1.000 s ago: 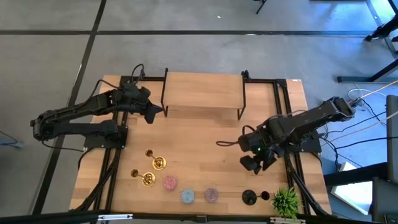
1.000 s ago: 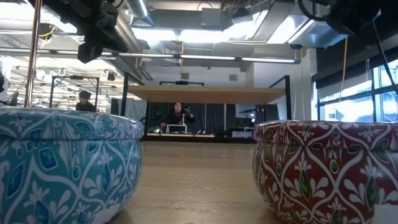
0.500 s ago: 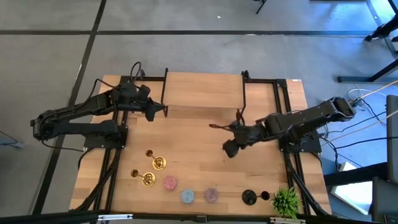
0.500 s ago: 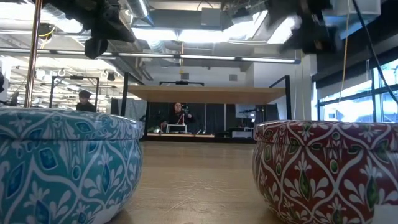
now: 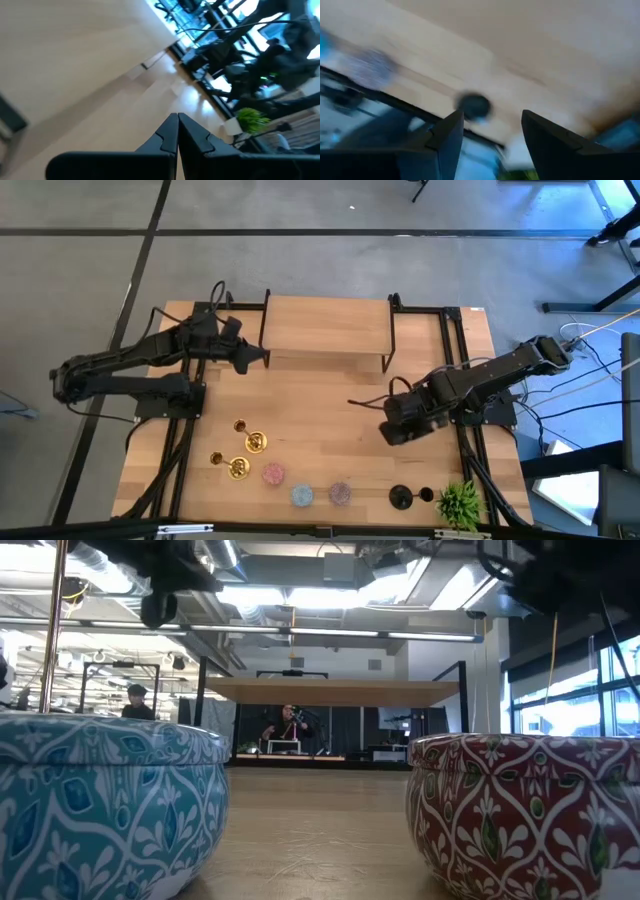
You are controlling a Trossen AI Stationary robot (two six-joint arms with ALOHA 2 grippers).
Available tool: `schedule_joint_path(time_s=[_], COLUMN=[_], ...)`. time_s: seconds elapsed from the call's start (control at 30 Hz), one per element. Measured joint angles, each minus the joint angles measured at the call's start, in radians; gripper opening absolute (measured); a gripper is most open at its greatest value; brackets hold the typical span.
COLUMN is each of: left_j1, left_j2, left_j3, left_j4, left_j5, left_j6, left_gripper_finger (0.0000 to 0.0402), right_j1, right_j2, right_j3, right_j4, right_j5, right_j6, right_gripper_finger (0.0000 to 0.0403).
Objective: Pick & Place candle stick holders
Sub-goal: Put the black candle holder on the shelf
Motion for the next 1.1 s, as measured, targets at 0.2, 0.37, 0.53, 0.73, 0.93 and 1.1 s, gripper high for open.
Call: schedule_joint_path(time_s=[0.2,0.37,0.53,0.73,0.93,1.1], left_j1=[-0.073,-0.130,-0.158,-0.167,-0.165,-0.165], left_j2=[0.000,0.000,0.000,0.000,0.000,0.000], left_j3=[0.000,0.000,0.000,0.000,0.000,0.000], left_j4=[0.071,0.076,0.074,0.073,0.070,0.064], left_j5=[-0.055,-0.087,-0.089,-0.079,-0.068,-0.059], left_j6=[-0.045,-0.017,0.003,0.047,0.092,0.107], left_gripper_finger=[0.0001,0.0001,0.0001,0.0001,0.0001,0.0001], right_j1=[0.061,0.107,0.129,0.140,0.160,0.161], right_j2=[0.000,0.000,0.000,0.000,0.007,0.042], right_j3=[-0.052,-0.113,-0.152,-0.154,-0.154,-0.154], right_j4=[0.090,0.279,0.392,0.412,0.494,0.558], right_j5=[-0.202,-0.262,-0.333,-0.426,-0.444,-0.446], right_j6=[0.013,0.116,0.206,0.256,0.338,0.367], right_gripper_finger=[0.0204,0.0204,0.0204,0.0204,0.0204,0.0204])
